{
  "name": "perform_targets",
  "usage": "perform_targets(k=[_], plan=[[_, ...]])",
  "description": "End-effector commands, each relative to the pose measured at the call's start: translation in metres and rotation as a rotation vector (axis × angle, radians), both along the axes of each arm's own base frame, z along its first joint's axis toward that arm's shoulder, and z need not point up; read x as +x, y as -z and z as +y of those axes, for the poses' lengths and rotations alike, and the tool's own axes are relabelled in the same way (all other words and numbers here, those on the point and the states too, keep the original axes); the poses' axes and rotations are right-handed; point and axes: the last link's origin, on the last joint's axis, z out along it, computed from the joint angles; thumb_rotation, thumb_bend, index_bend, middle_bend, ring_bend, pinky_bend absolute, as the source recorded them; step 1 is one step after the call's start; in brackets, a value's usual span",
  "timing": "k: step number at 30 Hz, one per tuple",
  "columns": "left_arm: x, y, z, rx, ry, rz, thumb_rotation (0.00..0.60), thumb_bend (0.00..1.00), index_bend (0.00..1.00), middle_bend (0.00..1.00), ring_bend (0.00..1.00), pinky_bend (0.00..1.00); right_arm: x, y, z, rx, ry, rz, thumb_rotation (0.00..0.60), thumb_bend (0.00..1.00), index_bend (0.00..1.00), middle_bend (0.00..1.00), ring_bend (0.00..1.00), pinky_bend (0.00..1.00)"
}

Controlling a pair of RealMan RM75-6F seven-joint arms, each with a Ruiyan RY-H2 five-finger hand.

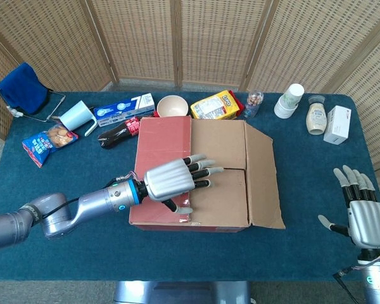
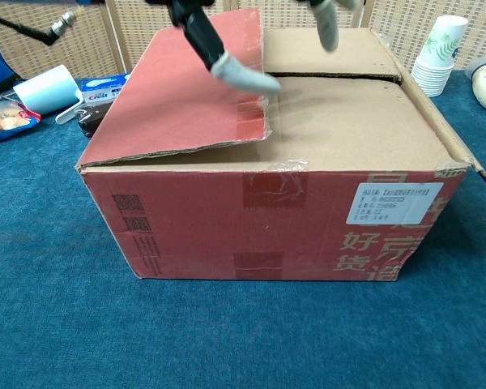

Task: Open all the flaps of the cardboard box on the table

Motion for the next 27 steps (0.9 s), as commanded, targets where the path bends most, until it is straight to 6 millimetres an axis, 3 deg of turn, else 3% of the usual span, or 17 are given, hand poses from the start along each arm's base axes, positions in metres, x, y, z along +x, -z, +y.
perform_targets(k=[1,10,15,18,27], plan=[[-0.002,0.007,0.001,-0.001,-0.008,0.022,0.312,0.10,0.24,0.08,0.06,0.14,0.000,0.000,0.000,0.002,-0.001,-0.001,0.600,0.08,0.00,0.00,0.00,0.06],[0.000,0.026,0.003,-0.008,-0.040,0.067,0.314,0.10,0.24,0.09,0.10,0.18,0.000,0.001,-0.001,0.007,-0.001,-0.003,0.600,0.08,0.00,0.00,0.00,0.06],[0.006,0.025,0.002,-0.006,-0.030,0.050,0.311,0.10,0.24,0.23,0.18,0.17,0.001,0.000,0.000,0.005,-0.004,-0.005,0.600,0.08,0.00,0.00,0.00,0.06],[0.011,0.021,0.001,-0.010,-0.032,0.008,0.308,0.10,0.24,0.21,0.18,0.15,0.001,0.000,0.000,0.003,-0.007,-0.005,0.600,0.08,0.00,0.00,0.00,0.06],[0.020,0.028,-0.002,-0.036,-0.023,0.017,0.311,0.09,0.25,0.21,0.18,0.20,0.002,0.000,0.000,0.004,-0.009,-0.006,0.600,0.08,0.00,0.00,0.00,0.06]])
